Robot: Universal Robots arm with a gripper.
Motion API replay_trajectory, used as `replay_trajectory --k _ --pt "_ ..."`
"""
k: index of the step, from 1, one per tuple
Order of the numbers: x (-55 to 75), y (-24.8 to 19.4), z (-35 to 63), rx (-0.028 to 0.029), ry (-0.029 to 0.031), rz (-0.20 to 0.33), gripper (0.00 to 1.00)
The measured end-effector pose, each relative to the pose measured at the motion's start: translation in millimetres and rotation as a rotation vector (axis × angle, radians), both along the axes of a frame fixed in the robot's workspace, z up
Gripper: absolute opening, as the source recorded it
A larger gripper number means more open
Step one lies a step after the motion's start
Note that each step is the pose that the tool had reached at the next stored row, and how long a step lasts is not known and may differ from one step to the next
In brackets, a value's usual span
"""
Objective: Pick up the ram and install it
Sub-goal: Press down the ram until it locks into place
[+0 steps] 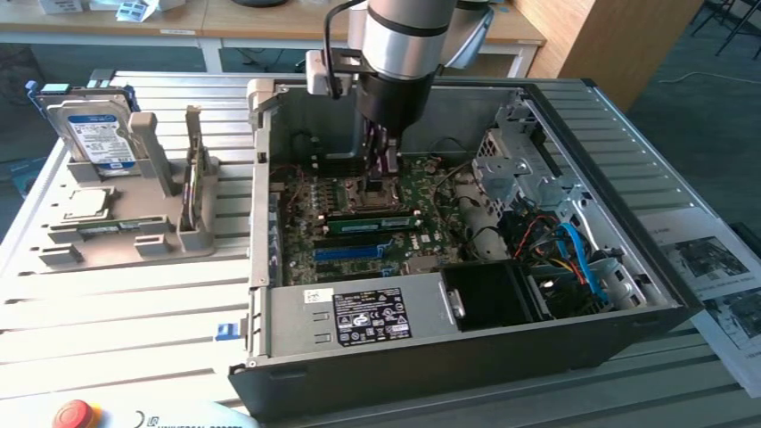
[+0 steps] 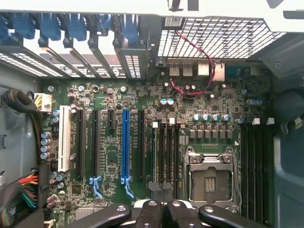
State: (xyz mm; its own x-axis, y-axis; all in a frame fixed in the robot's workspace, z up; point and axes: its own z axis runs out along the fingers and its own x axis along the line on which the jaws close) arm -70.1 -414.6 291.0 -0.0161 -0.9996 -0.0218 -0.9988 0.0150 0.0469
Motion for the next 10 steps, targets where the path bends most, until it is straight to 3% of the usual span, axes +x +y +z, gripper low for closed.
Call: replay_trajectory --k 10 --pt "0.0 0.0 3.9 -0.0001 0.0000 0.000 0.10"
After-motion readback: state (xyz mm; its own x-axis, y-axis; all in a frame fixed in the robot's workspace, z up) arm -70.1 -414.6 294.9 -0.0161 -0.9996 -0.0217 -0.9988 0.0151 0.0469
